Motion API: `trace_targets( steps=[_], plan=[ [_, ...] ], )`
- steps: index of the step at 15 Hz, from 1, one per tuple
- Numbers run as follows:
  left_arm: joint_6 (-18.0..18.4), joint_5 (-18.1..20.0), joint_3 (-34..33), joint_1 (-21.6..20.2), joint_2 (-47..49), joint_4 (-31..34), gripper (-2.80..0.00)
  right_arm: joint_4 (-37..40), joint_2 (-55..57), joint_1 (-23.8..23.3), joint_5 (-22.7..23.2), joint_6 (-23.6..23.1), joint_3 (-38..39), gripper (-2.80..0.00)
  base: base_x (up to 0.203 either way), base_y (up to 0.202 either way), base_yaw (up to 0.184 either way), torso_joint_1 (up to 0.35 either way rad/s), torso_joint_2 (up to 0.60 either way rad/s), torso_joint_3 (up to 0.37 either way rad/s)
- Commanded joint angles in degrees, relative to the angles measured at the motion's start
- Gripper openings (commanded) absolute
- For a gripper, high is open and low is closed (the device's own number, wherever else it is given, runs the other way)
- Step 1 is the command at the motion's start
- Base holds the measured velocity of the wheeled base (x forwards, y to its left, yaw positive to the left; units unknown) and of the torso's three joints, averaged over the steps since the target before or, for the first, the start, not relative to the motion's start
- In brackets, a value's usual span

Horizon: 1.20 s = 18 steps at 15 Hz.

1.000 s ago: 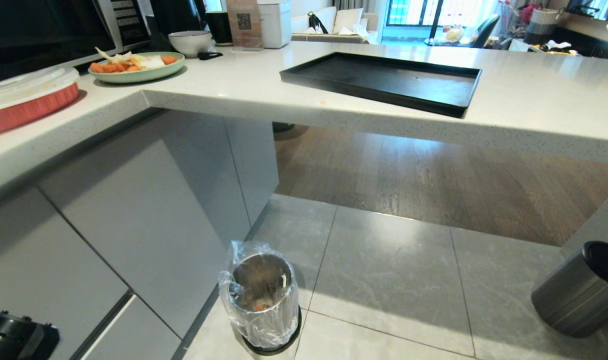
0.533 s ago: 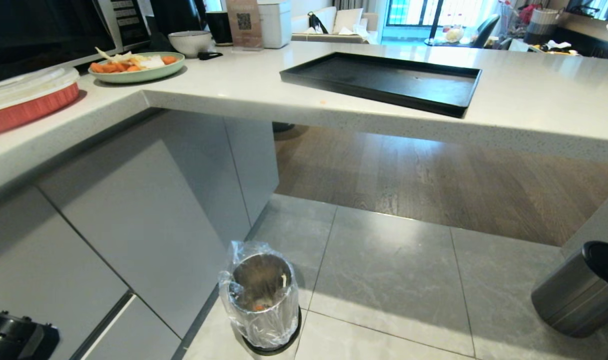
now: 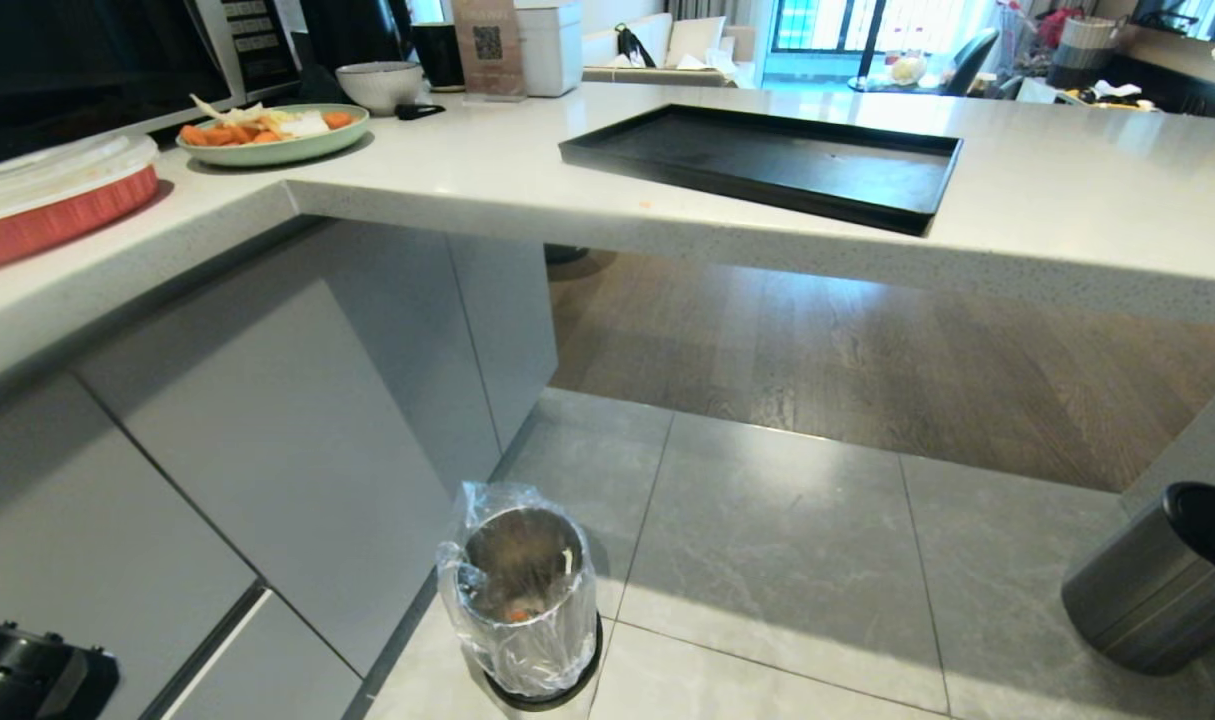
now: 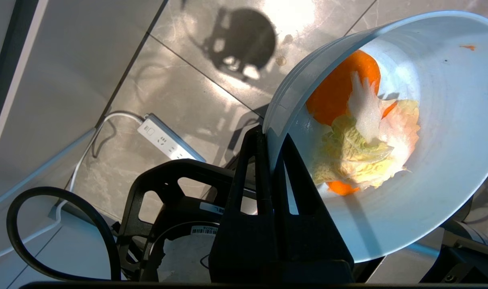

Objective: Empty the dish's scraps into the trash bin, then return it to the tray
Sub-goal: Move the bowl over the trash can

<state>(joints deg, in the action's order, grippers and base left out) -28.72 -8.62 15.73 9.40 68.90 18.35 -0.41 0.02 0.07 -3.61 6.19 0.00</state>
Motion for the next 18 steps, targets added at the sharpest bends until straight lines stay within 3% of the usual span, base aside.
trace_targets(
  steps=[1,18],
  plan=[
    [-0.19,0.01,-0.04,0.01,0.09,0.11,-2.80,-0.02,0.01,0.01,0.00,0.05,0.00,-2.80,0.000,0.000,0.000,0.000,0.00,0.000],
    [-0.37,0.36,-0.78,0.09,0.30,0.11,-2.80,-0.02,-0.02,0.01,0.00,0.05,0.00,-2.80,0.000,0.000,0.000,0.000,0.00,0.000]
  ],
)
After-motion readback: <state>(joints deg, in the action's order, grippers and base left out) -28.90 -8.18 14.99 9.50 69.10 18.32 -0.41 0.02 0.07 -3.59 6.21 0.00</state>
